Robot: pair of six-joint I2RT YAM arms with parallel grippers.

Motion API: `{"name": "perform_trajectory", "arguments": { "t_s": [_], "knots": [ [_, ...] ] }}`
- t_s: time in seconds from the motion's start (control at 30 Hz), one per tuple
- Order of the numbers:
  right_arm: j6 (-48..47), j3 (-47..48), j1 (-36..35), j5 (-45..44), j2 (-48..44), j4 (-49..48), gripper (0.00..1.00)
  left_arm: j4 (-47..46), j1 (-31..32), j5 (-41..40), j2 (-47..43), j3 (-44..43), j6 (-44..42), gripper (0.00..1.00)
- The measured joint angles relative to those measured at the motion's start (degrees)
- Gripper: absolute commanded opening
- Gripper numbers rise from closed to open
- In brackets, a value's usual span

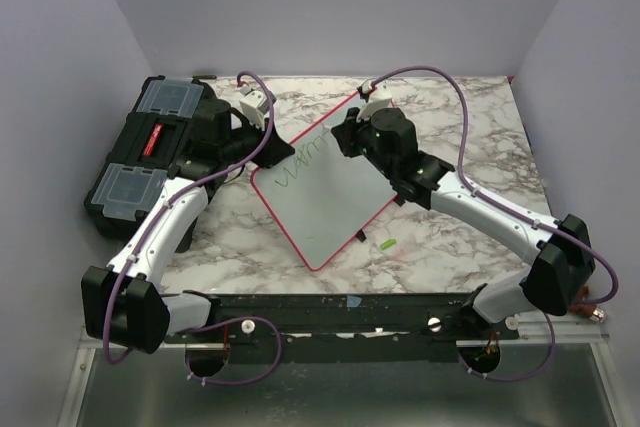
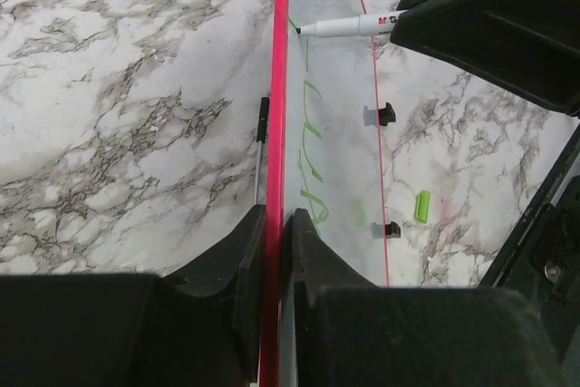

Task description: Write a sentence on the whiteboard

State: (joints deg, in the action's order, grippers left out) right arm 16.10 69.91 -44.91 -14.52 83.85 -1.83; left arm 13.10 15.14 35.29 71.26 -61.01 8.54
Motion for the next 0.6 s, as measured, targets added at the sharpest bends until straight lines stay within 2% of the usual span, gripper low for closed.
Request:
{"name": "perform_trajectory", "arguments": {
  "t_s": [0.6],
  "knots": [
    [1.03,-6.29,0.02,-0.07,-2.71,-0.22,0.0,0.81,0.0,-0.79,0.0,0.0,0.02,0.0]
  ]
}}
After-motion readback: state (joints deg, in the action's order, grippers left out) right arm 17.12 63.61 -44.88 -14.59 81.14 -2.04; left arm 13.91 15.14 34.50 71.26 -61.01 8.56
